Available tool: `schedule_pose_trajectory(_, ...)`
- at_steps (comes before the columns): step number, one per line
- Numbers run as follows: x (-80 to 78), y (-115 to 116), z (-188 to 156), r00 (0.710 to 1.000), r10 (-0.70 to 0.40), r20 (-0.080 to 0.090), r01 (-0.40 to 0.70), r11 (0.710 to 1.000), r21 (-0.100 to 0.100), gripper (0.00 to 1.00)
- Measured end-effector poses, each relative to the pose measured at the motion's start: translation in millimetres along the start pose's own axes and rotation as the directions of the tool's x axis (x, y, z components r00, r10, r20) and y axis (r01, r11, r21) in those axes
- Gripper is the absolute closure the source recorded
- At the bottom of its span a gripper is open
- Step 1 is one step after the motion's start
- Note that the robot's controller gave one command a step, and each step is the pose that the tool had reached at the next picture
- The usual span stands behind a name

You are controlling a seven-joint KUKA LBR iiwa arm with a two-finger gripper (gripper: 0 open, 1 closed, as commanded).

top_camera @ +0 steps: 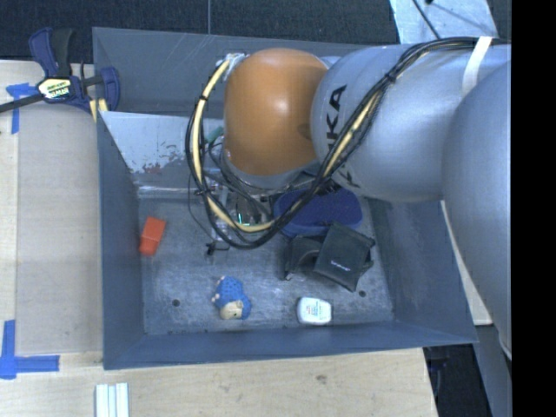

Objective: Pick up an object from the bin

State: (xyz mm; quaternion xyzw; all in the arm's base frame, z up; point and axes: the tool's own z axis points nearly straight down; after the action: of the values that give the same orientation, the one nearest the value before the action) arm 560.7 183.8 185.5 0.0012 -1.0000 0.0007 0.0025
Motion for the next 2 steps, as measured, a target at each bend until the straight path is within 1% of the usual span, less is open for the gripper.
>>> schedule_pose_trajectory(1,32.5,-52.0,93.8,0.929,-0.37,0.004,0.37,0.929,0.001,0.0)
schedule_pose_trajectory(2,59.6,-68.1,114.5,0.875,-0.483,0.009,0.483,0.875,0.002,0.0)
